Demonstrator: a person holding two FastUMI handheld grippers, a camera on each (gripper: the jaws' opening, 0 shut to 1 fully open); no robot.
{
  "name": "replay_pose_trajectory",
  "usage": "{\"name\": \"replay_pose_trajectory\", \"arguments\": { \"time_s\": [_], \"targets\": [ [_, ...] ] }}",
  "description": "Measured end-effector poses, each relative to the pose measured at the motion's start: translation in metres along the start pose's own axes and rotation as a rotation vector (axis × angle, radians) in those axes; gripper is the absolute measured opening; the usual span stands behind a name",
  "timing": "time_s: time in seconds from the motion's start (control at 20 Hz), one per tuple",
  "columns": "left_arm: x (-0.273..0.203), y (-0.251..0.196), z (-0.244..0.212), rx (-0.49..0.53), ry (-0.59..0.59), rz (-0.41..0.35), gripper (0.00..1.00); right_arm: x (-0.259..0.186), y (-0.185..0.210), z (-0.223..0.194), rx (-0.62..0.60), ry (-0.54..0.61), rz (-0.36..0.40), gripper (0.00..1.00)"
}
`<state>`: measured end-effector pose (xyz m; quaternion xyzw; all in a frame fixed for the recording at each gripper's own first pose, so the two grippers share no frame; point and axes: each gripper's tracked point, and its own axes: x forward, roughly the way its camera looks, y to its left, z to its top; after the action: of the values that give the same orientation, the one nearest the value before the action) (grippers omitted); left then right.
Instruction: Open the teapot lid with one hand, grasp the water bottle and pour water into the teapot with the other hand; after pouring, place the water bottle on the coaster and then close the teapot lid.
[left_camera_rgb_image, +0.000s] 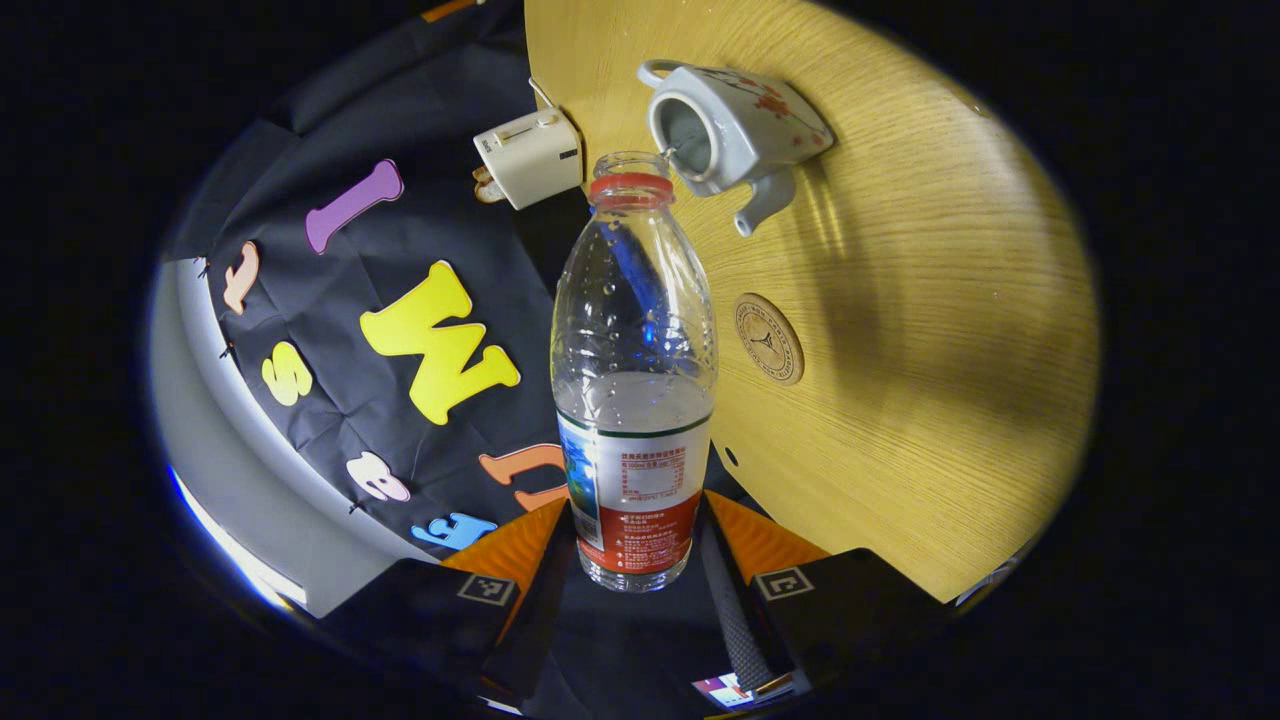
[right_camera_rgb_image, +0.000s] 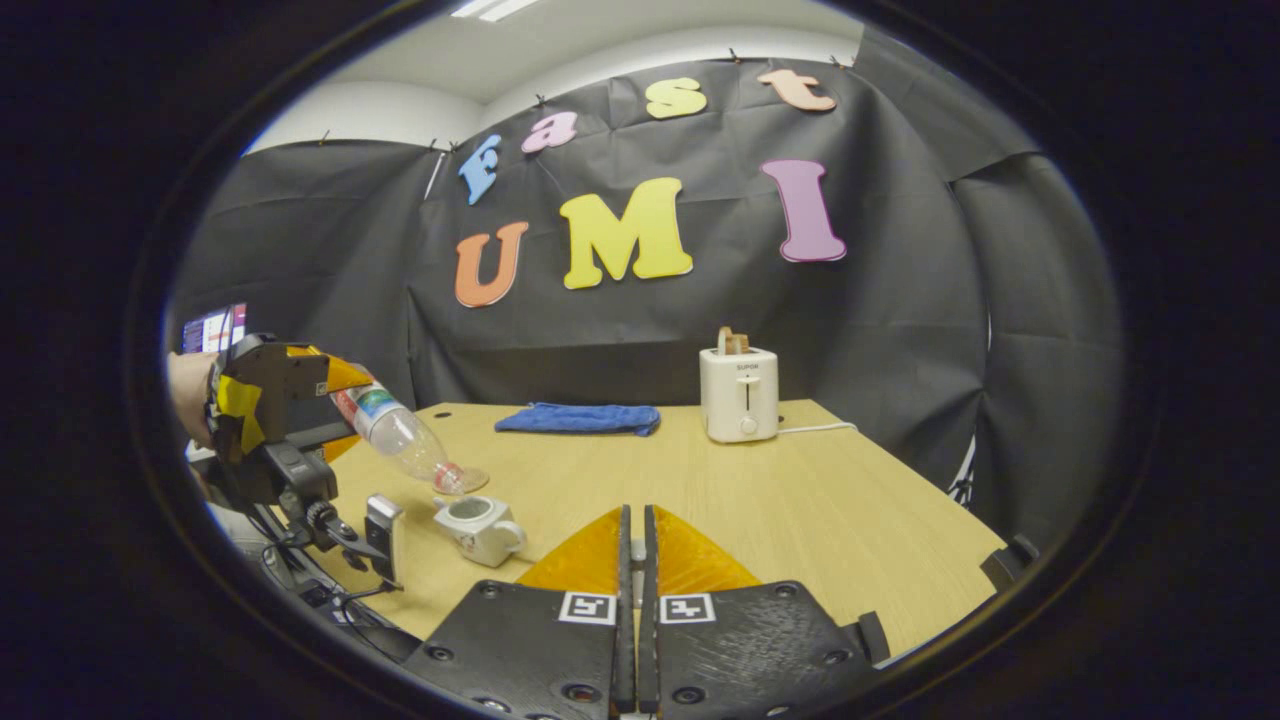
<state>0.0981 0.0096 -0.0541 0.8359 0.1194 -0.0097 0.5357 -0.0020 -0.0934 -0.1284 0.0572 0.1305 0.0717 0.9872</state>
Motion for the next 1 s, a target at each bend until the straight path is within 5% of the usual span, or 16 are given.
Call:
{"name": "replay_pose_trajectory", "arguments": {
  "time_s": [1.0],
  "targets": [
    [-0.007,0.019,0.004,0.126,0.0,0.036,0.72,-0.008,-0.005,0.0,0.01,-0.012,0.002,0.01]
  ]
}}
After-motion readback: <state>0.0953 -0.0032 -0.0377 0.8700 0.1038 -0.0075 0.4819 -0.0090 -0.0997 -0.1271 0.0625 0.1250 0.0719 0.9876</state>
